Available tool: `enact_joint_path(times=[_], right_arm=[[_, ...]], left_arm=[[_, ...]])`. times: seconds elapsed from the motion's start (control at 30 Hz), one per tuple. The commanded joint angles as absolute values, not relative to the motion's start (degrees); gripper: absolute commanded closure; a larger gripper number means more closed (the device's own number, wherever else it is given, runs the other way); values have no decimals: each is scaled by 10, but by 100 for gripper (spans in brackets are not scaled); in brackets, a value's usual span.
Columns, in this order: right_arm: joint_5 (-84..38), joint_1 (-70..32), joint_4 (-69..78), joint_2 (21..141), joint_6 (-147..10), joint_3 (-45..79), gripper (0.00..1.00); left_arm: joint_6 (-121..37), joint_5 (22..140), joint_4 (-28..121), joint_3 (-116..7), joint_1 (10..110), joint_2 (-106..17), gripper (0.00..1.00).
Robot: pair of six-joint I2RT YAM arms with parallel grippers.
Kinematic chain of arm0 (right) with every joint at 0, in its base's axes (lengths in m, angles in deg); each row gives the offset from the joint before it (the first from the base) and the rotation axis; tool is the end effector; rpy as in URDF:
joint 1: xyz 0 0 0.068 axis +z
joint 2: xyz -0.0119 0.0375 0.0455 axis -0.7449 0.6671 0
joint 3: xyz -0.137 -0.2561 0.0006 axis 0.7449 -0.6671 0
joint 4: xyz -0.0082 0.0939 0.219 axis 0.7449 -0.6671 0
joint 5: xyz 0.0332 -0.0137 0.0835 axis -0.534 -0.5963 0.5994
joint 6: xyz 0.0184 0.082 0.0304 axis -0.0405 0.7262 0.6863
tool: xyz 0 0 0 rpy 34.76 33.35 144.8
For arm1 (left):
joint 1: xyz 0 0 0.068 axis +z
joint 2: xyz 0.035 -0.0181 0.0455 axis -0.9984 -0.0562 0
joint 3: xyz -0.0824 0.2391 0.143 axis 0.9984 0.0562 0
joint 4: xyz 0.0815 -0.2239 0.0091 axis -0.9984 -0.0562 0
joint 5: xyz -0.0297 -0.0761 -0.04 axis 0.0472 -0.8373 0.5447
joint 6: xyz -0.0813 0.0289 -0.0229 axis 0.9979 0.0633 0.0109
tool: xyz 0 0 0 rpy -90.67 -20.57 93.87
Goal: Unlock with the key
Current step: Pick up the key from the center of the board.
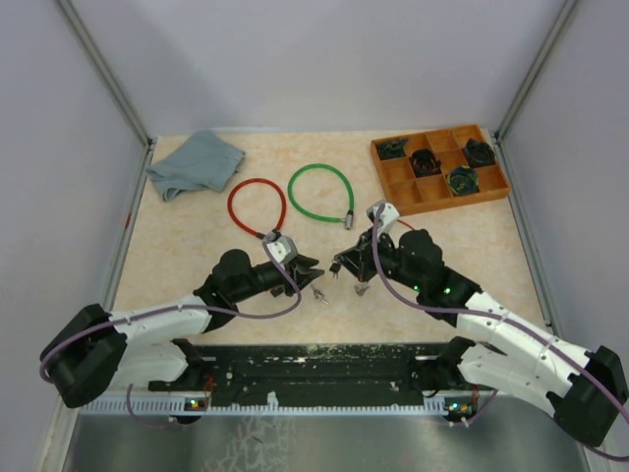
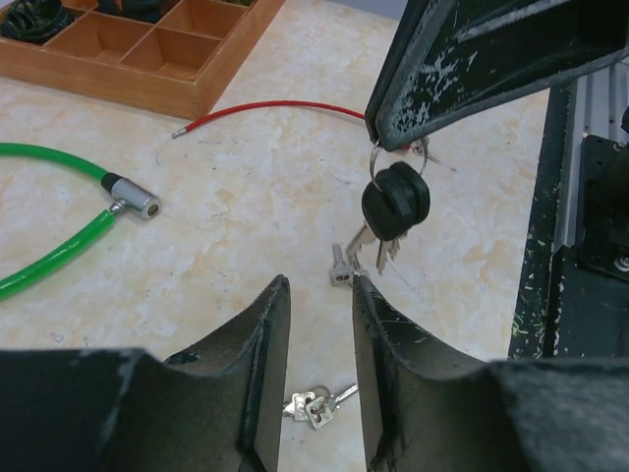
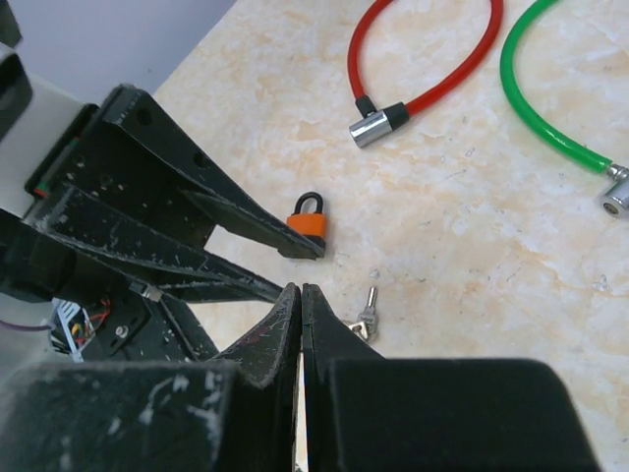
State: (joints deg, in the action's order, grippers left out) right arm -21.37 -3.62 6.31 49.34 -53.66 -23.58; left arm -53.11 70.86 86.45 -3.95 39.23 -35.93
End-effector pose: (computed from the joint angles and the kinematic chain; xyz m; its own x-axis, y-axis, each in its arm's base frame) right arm 0.1427 0.1590 0.2952 -0.4528 0.0668 -0.8891 -0.6884 0.6076 0.3962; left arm 0.1532 -0.2048 0.2524 -0.0372 0.0291 -0.9989 0.9126 0.4081 -0.0221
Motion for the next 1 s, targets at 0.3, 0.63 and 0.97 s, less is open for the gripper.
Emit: enact_joint_path(times=[0.3, 0.63, 0.97], right_arm=[[-202, -30, 143, 490, -509, -232, 100], [-190, -30, 157, 493, -498, -241, 100], [-181, -30, 170, 494, -488, -249, 100]], left_arm=[[-526, 694, 952, -24, 374, -402, 55], [-520, 718, 993, -27, 372, -422, 55], [-507, 706, 1023, -32, 369, -435, 55]])
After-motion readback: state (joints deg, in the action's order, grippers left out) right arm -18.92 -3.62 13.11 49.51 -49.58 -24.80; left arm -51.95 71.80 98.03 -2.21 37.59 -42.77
